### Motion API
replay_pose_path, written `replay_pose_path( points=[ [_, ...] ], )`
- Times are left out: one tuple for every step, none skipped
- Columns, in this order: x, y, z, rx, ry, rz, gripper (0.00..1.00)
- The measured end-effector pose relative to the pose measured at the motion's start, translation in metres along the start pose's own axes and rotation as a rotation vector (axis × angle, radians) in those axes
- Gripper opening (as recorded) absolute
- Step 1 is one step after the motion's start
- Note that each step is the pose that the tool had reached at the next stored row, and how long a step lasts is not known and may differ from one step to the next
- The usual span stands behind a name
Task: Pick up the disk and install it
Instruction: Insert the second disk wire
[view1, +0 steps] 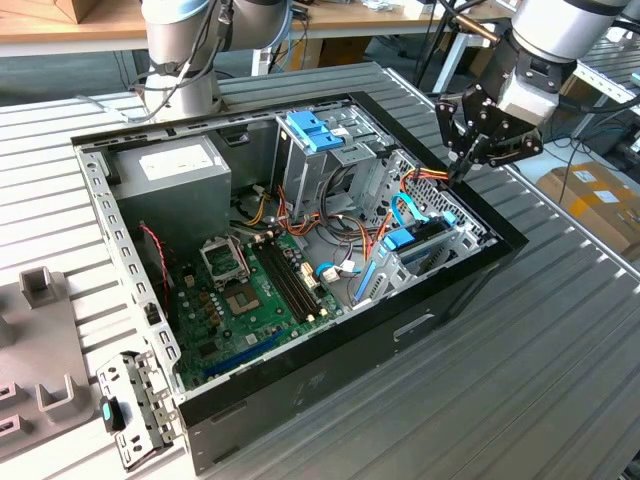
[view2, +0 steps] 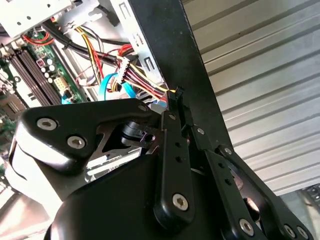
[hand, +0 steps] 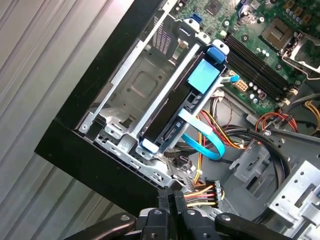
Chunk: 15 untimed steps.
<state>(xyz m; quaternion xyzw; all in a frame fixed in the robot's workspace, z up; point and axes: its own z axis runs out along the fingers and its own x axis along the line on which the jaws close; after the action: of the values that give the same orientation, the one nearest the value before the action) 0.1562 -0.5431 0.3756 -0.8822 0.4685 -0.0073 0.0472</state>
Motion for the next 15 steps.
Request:
replay_pose_path(
  points=[
    [0.0,0.0001,0.0001,0.0005,0.0013,0.014,0.16],
    [0.0,0.0001,0.0001,0.0009,0.0024,0.027,0.16],
    [0.0,0.0,0.0001,0.0015,0.0044,0.048,0.16],
    [0.0,0.0001,0.0001,0.002,0.0058,0.064,0.16],
    [0.0,0.0,0.0002,0.0025,0.0072,0.079,0.16],
    [0.0,0.0,0.0002,0.0032,0.0091,0.1,0.16],
    [0.0,0.0001,0.0003,0.0038,0.0109,0.119,0.16],
    [0.0,0.0001,0.0003,0.0042,0.012,0.133,0.16],
    [0.0,0.0,0.0004,0.005,0.0141,0.156,0.16],
    [-0.0005,0.0009,0.0002,0.0053,0.0155,0.171,0.16],
    [-0.001,0.0016,0.0002,0.0054,0.0158,0.173,0.16],
    [-0.001,0.0016,0.0002,0.0054,0.0158,0.173,0.16],
    [-0.001,0.0016,0.0003,0.0054,0.0158,0.173,0.16],
    [-0.001,0.0016,0.0004,0.0054,0.0159,0.175,0.16],
    [-0.0013,0.0021,0.0005,0.0057,0.0161,0.18,0.16]
  ],
)
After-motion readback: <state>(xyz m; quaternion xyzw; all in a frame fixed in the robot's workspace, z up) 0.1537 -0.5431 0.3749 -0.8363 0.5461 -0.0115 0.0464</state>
